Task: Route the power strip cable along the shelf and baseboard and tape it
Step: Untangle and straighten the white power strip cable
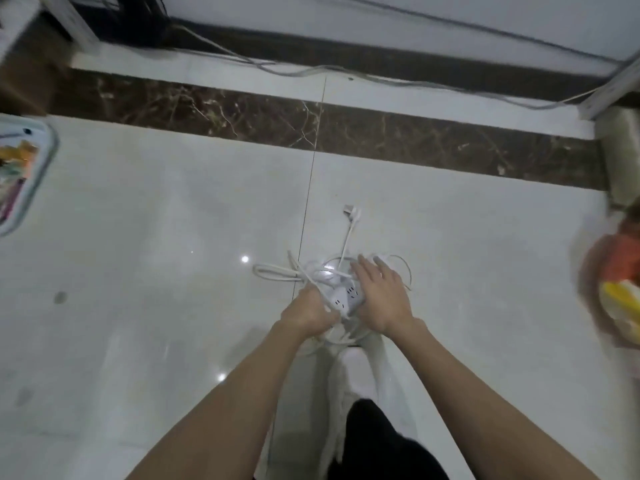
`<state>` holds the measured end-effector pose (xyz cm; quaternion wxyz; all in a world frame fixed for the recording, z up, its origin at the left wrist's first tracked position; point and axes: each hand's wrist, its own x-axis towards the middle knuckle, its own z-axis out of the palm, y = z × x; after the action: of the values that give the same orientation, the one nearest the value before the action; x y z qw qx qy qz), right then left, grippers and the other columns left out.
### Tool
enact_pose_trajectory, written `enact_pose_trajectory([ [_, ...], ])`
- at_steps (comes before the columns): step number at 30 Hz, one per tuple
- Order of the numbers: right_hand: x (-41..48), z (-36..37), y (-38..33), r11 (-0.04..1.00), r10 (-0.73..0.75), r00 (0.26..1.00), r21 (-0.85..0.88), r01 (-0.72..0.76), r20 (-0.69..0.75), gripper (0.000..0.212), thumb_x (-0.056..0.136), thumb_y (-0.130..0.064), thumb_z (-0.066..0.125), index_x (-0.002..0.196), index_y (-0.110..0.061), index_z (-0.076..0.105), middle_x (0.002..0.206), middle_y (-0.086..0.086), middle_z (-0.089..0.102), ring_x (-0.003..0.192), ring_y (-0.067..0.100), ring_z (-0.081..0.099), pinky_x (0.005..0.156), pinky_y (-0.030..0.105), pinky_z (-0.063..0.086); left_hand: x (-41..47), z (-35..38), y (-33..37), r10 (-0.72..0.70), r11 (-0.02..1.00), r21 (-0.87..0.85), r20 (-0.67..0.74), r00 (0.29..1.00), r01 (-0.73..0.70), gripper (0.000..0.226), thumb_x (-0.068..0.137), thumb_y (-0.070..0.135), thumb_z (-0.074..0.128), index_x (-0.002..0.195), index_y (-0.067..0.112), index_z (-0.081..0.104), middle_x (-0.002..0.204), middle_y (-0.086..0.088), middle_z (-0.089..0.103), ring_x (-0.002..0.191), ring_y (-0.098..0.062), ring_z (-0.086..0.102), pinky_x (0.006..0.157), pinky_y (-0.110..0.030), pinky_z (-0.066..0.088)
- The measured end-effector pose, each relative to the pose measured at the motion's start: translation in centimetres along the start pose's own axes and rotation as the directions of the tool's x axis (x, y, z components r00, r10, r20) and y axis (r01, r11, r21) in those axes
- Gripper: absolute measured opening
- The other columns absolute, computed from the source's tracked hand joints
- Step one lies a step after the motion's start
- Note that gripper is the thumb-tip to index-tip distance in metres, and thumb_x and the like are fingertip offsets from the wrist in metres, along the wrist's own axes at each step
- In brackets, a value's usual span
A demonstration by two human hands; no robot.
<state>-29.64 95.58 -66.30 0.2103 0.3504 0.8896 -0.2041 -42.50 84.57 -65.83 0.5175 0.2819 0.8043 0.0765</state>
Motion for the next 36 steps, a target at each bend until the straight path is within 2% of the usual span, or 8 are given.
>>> enact_pose_trajectory([
  [6,6.7,7.5,3.9,0.965,-0.14,0.99,-0.228,0.133,-0.017,0.085,0.067,-0.045,0.082,0.141,-0.016,0.05,0.149,0.004,0.047,0.152,0.039,0.018,0.123,0.046,0.008,7.1,7.8,-1.7,0.205,0.917,0.373,-0.147,0.968,-0.137,0.13,0.054,0.078,0.061,0.156,0.006,0.026,0.152,-0.024,0.035,0.141,-0.039,0.034,0.115,-0.047,0.029],
  [10,6.6,7.0,4.1,0.938,-0.26,0.952,-0.278,0.209,-0.163,0.073,0.054,-0.068,0.077,0.102,-0.016,0.064,0.1,0.003,0.065,0.101,0.031,0.061,0.109,0.048,0.036,8.2,7.4,-1.6,0.249,0.863,0.497,-0.275,0.929,-0.085,0.092,0.047,0.067,0.084,0.116,0.008,0.068,0.103,-0.012,0.069,0.092,-0.031,0.066,0.079,-0.039,0.051],
  [15,1.0,-0.7,0.5,0.952,-0.266,0.945,-0.202,0.228,-0.188,0.072,0.062,-0.067,0.07,0.114,-0.018,0.064,0.098,-0.001,0.069,0.083,0.028,0.065,0.081,0.04,0.042,0.4,-1.2,1.5,0.365,0.876,0.405,-0.198,0.91,-0.263,0.069,0.071,0.052,0.078,0.127,0.018,0.056,0.121,-0.002,0.063,0.113,-0.026,0.061,0.088,-0.035,0.047],
  [19,-5.1,-12.4,-2.9,0.933,-0.291,0.957,0.223,0.282,0.008,0.059,0.079,-0.039,0.076,0.134,-0.03,0.056,0.124,-0.014,0.064,0.11,0.012,0.059,0.098,0.034,0.041,-9.8,-8.8,3.4,0.373,0.878,0.379,-0.159,0.914,-0.292,0.069,0.068,0.057,0.078,0.129,0.033,0.054,0.119,0.011,0.065,0.109,-0.019,0.062,0.079,-0.03,0.044],
  [24,-12.2,-26.8,-5.8,0.726,-0.096,0.994,0.687,0.029,0.059,0.023,0.1,-0.008,0.059,0.095,-0.025,0.073,0.108,-0.008,0.072,0.088,0.001,0.069,0.073,0.031,0.06,-22.1,-17.0,6.8,0.43,0.864,0.373,-0.197,0.881,-0.338,0.058,0.071,0.05,0.078,0.123,0.039,0.057,0.109,0.019,0.064,0.097,-0.01,0.061,0.068,-0.027,0.042],
  [28,-17.6,-36.7,-9.5,0.595,0.078,0.997,0.802,-0.05,0.004,0.03,0.102,-0.002,0.046,0.107,-0.02,0.069,0.104,0.0,0.071,0.079,0.013,0.071,0.059,0.029,0.061,-30.8,-22.2,11.2,0.348,0.922,0.261,-0.241,0.906,-0.285,0.061,0.07,0.053,0.079,0.124,0.041,0.055,0.107,0.021,0.063,0.096,-0.006,0.058,0.068,-0.026,0.038],
  [32,-22.9,-47.1,-12.9,0.406,0.191,0.976,0.914,0.019,-0.105,0.038,0.101,0.003,0.043,0.112,-0.022,0.069,0.107,0.001,0.072,0.095,0.009,0.069,0.077,0.014,0.052,-39.0,-26.8,15.1,0.272,0.962,0.104,-0.286,0.919,-0.252,0.076,0.071,0.06,0.077,0.137,0.056,0.039,0.108,0.027,0.062,0.089,0.002,0.057,0.067,-0.018,0.041],
  [36,-27.4,-58.1,-15.5,0.271,0.23,0.964,0.96,0.067,-0.133,0.038,0.098,-0.001,0.05,0.114,-0.028,0.071,0.104,-0.007,0.073,0.08,0.0,0.06,0.076,0.011,0.045,-44.8,-30.5,17.7,0.066,0.911,-0.37,-0.301,0.951,-0.181,0.06,0.078,0.056,0.076,0.132,0.055,0.048,0.107,0.023,0.067,0.092,-0.001,0.066,0.072,-0.024,0.057],
])
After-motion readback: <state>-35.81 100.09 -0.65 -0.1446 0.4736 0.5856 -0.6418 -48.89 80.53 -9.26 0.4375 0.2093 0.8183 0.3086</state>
